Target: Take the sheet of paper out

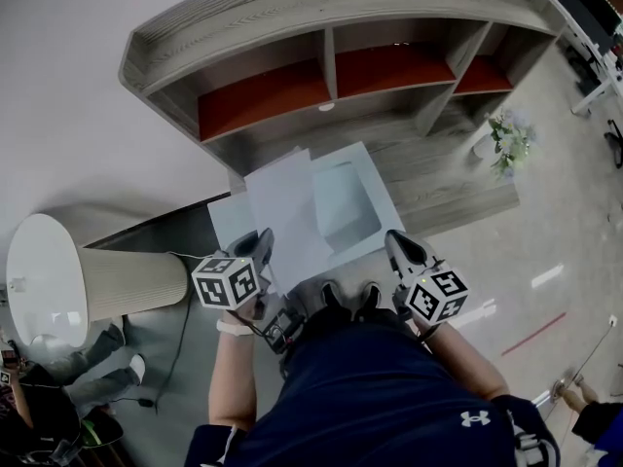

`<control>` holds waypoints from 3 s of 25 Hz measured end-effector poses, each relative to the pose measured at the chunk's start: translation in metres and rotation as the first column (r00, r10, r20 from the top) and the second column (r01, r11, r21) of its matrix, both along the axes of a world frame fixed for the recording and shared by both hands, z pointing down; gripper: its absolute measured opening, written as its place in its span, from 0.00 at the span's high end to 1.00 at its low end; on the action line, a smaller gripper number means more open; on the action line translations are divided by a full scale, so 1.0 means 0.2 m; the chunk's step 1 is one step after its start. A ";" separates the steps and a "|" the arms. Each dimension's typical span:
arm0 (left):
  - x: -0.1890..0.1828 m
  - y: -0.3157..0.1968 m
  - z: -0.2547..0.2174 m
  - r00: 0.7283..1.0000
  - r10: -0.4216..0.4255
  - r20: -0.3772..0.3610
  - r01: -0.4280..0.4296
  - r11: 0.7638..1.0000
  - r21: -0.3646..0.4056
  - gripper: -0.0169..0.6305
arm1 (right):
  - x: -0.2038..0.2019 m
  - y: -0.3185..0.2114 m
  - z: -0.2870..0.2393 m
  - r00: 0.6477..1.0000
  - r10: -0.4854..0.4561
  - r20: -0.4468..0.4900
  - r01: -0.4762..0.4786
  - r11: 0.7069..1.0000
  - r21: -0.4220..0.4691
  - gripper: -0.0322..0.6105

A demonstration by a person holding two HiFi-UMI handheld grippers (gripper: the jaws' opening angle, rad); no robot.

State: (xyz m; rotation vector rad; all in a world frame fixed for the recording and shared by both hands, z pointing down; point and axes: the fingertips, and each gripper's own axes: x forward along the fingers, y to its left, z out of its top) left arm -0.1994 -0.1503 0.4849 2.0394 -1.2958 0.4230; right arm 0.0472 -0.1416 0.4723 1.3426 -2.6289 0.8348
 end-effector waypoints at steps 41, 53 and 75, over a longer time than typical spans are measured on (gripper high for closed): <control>0.35 0.08 -0.59 0.975 0.176 -0.139 -0.124 0.939 0.320 0.95 | 0.12 -0.10 -0.42 0.997 0.041 0.065 -0.053 0.979 0.197 0.93; 0.34 0.10 -0.57 0.977 0.178 -0.118 -0.132 0.938 0.320 0.95 | 0.10 -0.07 -0.43 0.999 0.033 0.038 -0.041 0.974 0.223 0.93; 0.37 0.13 -0.56 0.974 0.204 -0.100 -0.163 0.933 0.320 0.95 | 0.10 -0.04 -0.43 0.999 0.040 0.033 -0.046 0.974 0.220 0.93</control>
